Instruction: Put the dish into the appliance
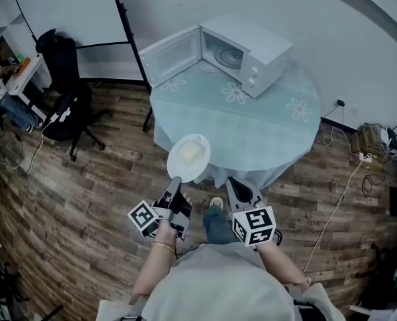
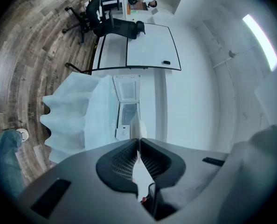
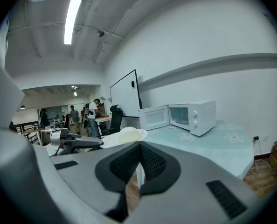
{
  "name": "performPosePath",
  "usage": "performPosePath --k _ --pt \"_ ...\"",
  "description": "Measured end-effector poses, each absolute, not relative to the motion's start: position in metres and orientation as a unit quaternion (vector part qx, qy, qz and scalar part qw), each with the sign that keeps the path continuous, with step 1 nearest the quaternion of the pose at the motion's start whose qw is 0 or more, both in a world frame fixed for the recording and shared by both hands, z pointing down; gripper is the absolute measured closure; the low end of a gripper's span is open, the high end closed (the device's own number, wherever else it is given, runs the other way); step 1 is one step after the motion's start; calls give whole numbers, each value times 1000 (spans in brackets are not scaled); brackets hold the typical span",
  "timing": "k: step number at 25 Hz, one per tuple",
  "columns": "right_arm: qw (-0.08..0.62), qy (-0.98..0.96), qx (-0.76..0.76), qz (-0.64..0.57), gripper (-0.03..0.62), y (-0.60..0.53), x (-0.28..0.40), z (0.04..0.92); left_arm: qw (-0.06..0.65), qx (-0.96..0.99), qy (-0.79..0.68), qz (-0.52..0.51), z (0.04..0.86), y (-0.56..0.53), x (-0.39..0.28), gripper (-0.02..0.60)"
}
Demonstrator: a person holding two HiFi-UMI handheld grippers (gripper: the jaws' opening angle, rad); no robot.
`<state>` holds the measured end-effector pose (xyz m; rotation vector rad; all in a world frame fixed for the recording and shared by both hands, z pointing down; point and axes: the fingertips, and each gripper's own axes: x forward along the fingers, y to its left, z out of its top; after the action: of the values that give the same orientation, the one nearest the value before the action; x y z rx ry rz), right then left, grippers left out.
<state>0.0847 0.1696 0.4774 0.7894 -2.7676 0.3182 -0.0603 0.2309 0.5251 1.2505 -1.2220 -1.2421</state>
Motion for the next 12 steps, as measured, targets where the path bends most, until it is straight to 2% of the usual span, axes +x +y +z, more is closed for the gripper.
performPosePath --k 12 --pt "118 -949 274 103 589 41 24 462 488 511 -499 -501 521 107 -124 555"
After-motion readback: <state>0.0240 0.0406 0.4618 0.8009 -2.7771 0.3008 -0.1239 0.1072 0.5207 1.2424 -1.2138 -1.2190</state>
